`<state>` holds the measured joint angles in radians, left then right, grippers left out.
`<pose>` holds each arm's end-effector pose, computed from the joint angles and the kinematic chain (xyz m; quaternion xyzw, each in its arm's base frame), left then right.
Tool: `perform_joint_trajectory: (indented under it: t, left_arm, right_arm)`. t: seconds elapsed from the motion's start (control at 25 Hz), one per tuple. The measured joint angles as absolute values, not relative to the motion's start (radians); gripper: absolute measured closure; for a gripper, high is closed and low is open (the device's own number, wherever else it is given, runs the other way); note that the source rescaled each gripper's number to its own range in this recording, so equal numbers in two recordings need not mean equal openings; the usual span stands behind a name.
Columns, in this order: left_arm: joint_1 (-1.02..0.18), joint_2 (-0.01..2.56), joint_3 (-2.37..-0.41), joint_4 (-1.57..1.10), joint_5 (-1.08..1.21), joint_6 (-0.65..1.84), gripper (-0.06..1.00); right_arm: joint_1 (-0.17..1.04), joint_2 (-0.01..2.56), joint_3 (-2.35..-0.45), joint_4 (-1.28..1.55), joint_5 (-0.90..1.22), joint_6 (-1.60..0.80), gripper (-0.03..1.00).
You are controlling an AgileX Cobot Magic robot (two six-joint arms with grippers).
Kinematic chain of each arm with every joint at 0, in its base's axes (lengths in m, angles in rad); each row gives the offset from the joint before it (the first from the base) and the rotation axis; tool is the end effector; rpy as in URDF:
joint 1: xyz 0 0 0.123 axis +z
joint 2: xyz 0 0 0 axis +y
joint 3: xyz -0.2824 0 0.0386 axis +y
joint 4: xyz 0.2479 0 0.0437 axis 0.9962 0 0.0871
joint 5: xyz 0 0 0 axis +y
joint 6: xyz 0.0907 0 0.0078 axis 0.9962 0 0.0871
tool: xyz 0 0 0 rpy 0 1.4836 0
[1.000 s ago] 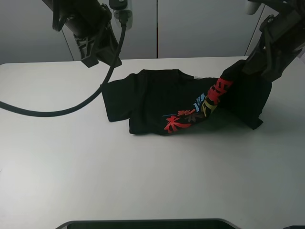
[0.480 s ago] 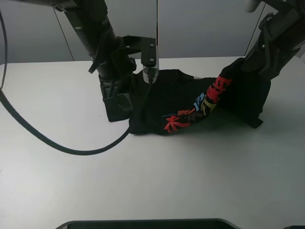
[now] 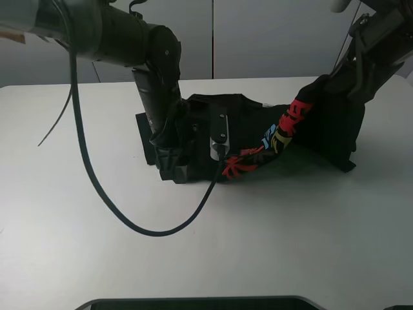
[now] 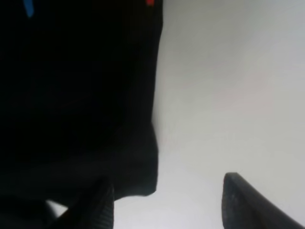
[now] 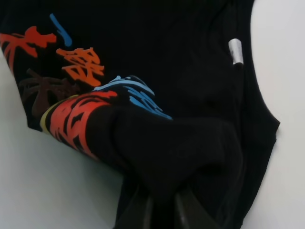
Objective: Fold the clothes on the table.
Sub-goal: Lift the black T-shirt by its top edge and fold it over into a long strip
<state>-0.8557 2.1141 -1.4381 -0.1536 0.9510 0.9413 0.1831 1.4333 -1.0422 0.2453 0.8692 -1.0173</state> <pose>0.2556 -0.3117 0.1335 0.7528 0.6550 -0.0624 0.0181 0.2734 0.0678 0.2719 -0.5009 0.8362 0.0186 0.2227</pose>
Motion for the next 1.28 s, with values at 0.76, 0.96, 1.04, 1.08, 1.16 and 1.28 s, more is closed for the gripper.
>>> perform_joint_trajectory:
  t: [0.76,0.96,1.04,1.08,1.16,1.28]
  left_arm:
    - [-0.892,2.192,-1.438,-0.042,0.861,0.824,0.14]
    - [-0.892,2.192,-1.438,0.025,0.837,0.775,0.28]
    - [-0.892,2.194,-1.438,0.034,0.828,0.768,0.41]
    - [-0.892,2.199,-1.438,0.036,0.826,0.767,0.46]
    - [-0.892,2.205,-1.438,0.034,0.824,0.767,0.48]
    - [-0.892,2.207,-1.438,0.027,0.822,0.767,0.38]
  right_arm:
    - [0.183,1.433,-1.042,0.275,0.868,-1.017,0.97]
    - [0.183,1.433,-1.042,0.279,0.868,-1.017,0.97]
    - [0.183,1.433,-1.042,0.285,0.868,-1.017,0.97]
    - [0.183,1.433,-1.042,0.29,0.868,-1.017,0.97]
    - [0.183,1.433,-1.042,0.297,0.868,-1.017,0.97]
    - [0.183,1.433,-1.042,0.297,0.868,-1.017,0.97]
